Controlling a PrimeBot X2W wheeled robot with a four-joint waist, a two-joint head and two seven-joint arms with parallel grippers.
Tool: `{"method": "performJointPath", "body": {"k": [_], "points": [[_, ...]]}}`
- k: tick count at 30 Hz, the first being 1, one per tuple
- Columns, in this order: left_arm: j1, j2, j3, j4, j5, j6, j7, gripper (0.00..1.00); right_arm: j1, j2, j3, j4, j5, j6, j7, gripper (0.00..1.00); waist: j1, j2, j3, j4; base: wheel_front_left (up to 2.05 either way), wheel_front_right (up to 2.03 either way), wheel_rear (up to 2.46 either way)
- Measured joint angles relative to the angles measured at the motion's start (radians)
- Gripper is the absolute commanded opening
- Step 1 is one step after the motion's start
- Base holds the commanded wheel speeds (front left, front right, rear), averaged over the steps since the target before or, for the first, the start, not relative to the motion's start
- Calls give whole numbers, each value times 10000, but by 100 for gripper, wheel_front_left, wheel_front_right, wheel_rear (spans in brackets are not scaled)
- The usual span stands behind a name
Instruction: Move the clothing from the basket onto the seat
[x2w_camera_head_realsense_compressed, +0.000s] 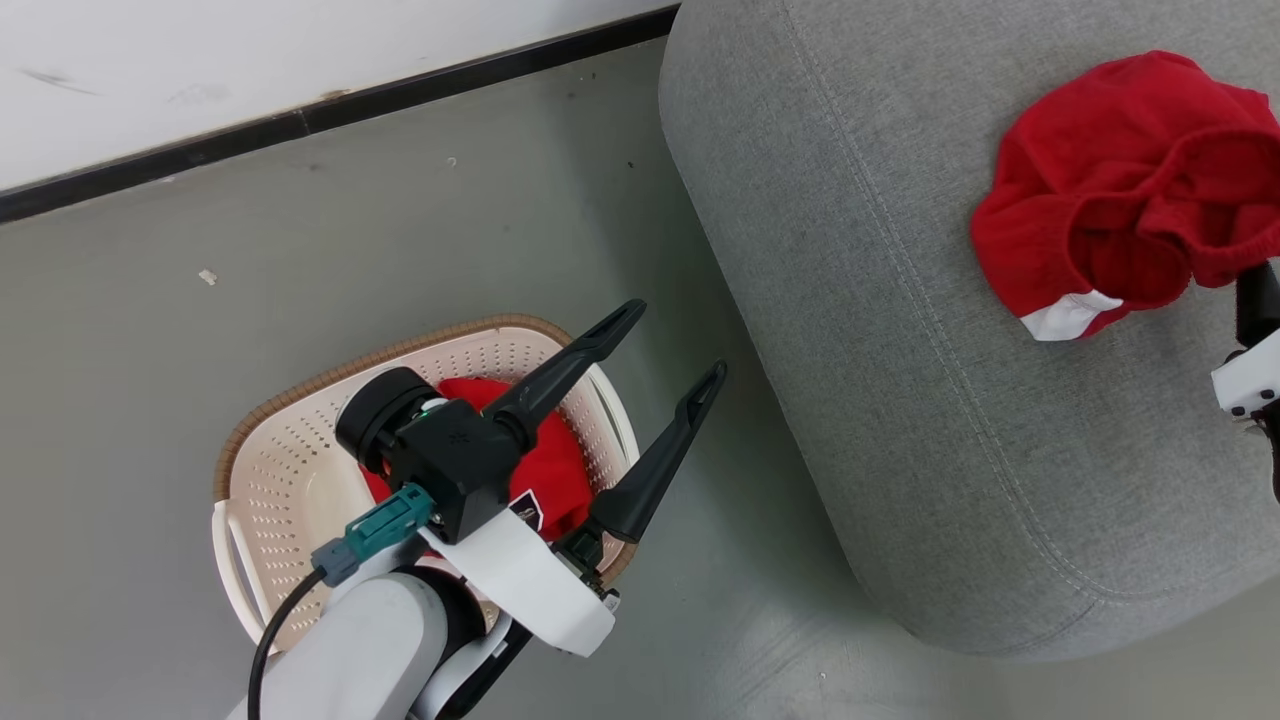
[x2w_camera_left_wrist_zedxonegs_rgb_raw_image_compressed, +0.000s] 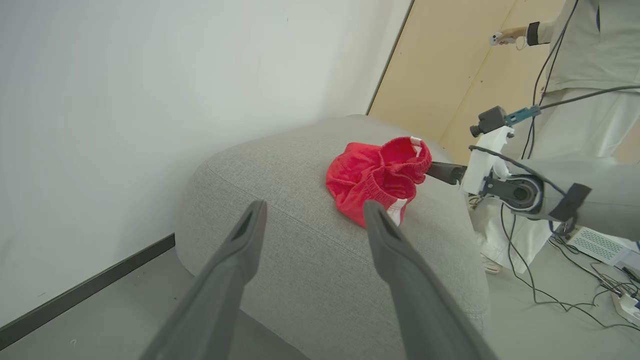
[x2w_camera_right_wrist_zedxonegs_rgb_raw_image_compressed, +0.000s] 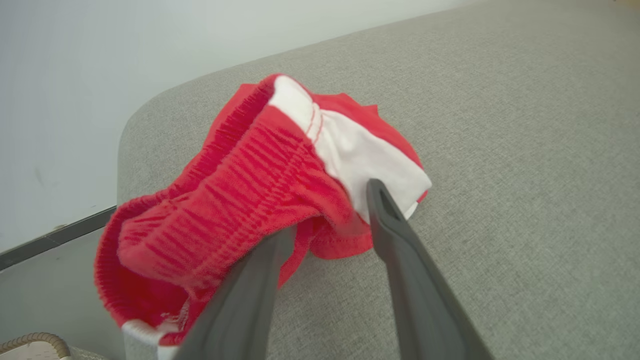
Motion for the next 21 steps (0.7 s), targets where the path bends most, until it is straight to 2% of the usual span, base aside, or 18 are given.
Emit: {"method": "performJointPath", "body": {"k": [4,12,16,21], "points": [[6,-2,23,77,-12,0,-13,100,238,-59,232,-391,-59,2,-2,100,0,0,-70,-116,0,0,0],[67,36,171,305,-52,0,-98,100,1060,-341,-111,-1565,-199,2,-31,100,0,0,-220,-388,0,0,0],[110,59,320,385,-211,0,-196,100,1675,-232,-414,-2013,-203,4,-33,100,0,0,-334,-561,0,0,0],[201,71,623,516,-336,2,-412,100,2075,63,-316,-2782,-251,4,-33,100,0,0,-528,-757,0,0,0]]}}
